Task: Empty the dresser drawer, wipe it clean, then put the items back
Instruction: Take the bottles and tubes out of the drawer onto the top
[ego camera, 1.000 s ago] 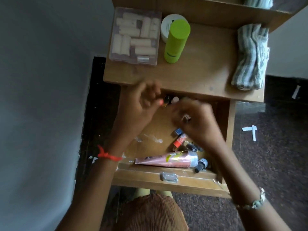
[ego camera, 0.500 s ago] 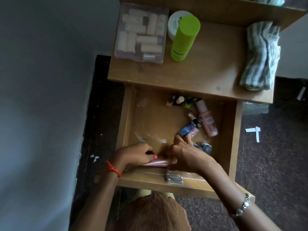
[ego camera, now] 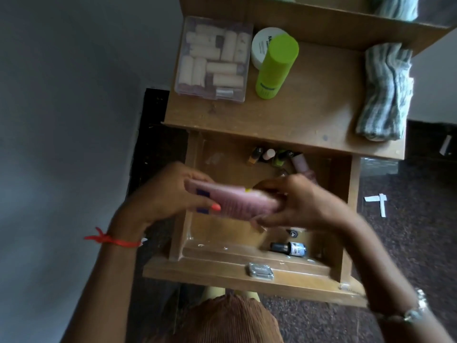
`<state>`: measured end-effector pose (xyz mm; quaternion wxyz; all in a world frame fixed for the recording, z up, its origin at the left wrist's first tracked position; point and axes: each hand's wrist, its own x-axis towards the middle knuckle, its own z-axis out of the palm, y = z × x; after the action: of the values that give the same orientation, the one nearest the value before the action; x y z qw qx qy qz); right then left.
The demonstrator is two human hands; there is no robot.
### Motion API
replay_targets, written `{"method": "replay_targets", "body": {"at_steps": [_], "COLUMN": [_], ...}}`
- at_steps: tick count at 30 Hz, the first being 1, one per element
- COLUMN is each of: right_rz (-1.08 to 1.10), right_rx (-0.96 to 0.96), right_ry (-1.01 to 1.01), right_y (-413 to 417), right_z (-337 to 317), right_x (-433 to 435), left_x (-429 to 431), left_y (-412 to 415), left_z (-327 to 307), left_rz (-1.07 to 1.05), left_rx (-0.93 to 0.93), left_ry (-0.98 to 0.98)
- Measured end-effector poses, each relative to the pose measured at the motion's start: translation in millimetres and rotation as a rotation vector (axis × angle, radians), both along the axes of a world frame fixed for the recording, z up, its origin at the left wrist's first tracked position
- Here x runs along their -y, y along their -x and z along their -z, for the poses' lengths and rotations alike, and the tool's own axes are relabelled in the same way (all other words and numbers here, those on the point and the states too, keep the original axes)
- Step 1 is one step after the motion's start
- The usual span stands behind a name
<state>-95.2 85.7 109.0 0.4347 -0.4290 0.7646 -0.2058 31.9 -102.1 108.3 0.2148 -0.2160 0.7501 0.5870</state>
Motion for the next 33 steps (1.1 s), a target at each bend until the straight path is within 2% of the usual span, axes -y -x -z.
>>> {"method": "replay_targets", "body": {"at_steps": [4,10,12,18,22,30,33], "right_rz": [0.293,0.822,0.907,0.972,0.982,1.008,0.936], "right_rx": [0.198,0.396,0.424,0.323,0.236,0.377,0.338], "right_ry": [0.107,0.308,0.362,0.427,0.410,0.487,0.642], "right_y": [35.2,48.9,45.9,28.5,26.8,31.4,34.4], "right_z": [-22.2,-7.6,-8.3,-13.2,-14.3,-10.8,-10.1], "right_x": [-8.3,-4.2,-0.1,8.7,13.6,8.5,5.1], "left_x": [17.8,23.6,23.6,25.6,22.1,20.7,27.0], "left_y": [18.7,38.3,38.3,37.6,39.1,31.0,29.8], "left_z": [-13.9,-4.7,2.5,17.0,14.5,3.6,-0.8], "left_rz": [-0.393,-0.684,-0.786,-0.917,-0.891,-0.808,-0.773], "left_rx": [-0.181,-0.217,-0.209,-0.236,-0.275,-0.342,-0.439], "left_ry": [-0.097,-0.020,0.018,0.184,0.302,0.242,0.242]}}
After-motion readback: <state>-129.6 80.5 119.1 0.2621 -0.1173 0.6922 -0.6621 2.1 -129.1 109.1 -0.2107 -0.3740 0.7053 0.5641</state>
